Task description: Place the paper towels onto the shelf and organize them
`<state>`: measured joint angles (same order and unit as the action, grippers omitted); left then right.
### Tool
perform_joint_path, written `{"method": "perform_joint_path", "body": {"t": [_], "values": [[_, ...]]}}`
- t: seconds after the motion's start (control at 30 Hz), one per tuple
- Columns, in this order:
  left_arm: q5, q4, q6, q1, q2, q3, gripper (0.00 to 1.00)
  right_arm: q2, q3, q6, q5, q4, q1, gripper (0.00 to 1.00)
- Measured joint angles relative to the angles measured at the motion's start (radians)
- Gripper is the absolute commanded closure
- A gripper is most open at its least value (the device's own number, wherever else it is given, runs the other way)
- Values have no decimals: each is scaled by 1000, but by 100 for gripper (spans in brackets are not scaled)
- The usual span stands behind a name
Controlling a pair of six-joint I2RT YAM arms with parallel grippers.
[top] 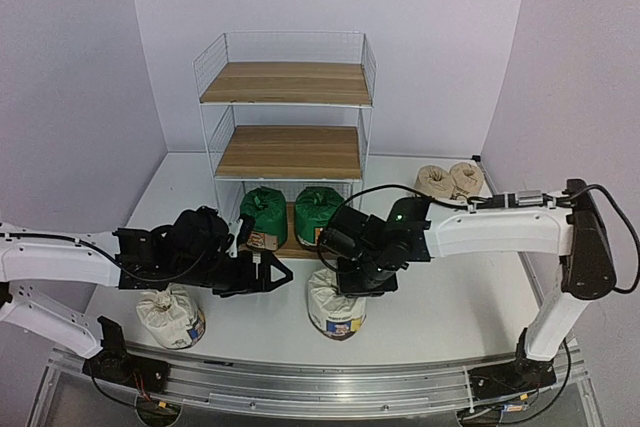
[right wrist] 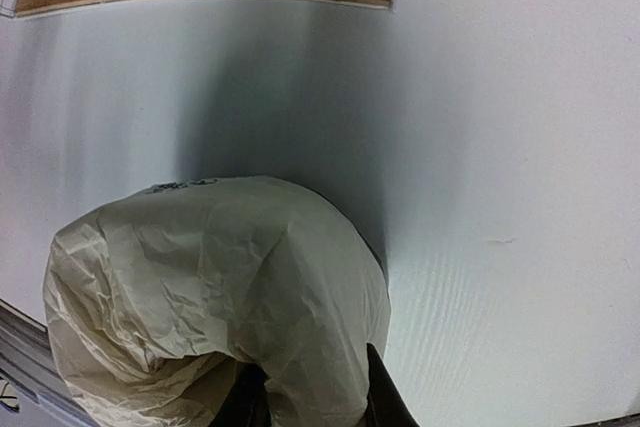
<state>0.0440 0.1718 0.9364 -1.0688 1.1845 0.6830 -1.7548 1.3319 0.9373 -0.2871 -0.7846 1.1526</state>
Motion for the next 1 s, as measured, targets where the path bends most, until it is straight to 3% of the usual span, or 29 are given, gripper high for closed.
{"method": "perform_joint_path", "body": {"t": [0.3,0.57,0.83,1.0], "values": [[5,-21,8,-11,-6,-38,1,-110,116,37,15,50,-1,74],[-17,-62,3,-51,20,-42,1,-135,138,54,20,63,-1,50],[-205,-72,-95,-191,29,-44,0,-130,135,54,27,64,-1,23],[-366,-161,-202,-329,29,-103,0,-61,105,42,29,63,-1,20]]}}
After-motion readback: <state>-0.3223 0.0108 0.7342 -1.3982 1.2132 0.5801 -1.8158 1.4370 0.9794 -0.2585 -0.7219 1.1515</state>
